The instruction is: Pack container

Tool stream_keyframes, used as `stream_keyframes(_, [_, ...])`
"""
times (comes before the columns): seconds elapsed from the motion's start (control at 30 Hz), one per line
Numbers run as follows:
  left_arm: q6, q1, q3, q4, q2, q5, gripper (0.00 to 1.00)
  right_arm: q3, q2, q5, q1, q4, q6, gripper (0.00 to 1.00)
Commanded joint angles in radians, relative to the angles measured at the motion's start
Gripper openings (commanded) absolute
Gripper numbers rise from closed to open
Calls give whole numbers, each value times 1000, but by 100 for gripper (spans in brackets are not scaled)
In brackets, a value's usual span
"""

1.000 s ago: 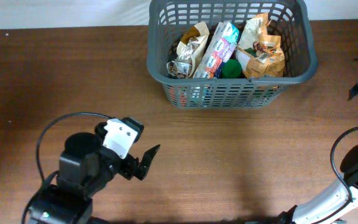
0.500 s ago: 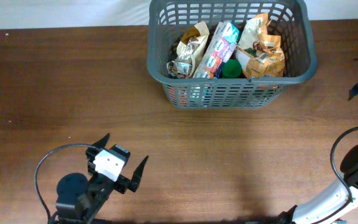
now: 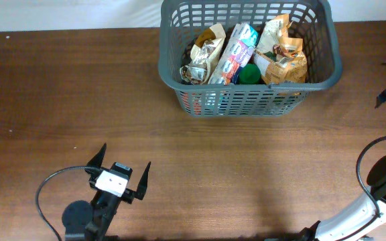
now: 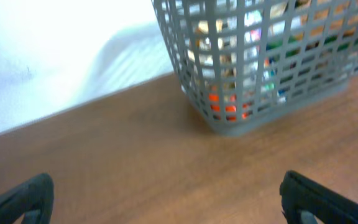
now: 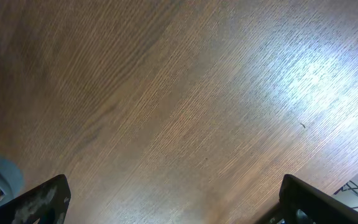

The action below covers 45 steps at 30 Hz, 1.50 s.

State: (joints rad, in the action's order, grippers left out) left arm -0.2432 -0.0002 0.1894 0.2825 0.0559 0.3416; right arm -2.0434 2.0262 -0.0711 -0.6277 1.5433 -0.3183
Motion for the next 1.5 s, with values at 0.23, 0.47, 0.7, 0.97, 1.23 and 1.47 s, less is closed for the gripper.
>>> stream_keyframes(0.23, [48, 5, -156, -216, -51, 22, 99, 5, -4, -8, -1, 0, -12, 99])
stream_keyframes(0.47, [45, 5, -174, -215, -51, -2, 99, 5, -4, -8, -1, 0, -13, 99])
stream_keyframes(0.7, [9, 5, -174, -215, -51, -104, 99, 5, -4, -8, -1, 0, -13, 99])
stream_keyframes(0.97, [10, 25, -174, -198, -51, -212, 99, 5, -4, -8, -1, 0, -12, 99])
stream_keyframes(1.23, [10, 73, -174, -193, -51, -228, 99, 5, -4, -8, -1, 0, -12, 99])
stream_keyframes(1.47, [10, 55, -174, -194, -51, -227, 99, 5, -4, -8, -1, 0, -12, 99])
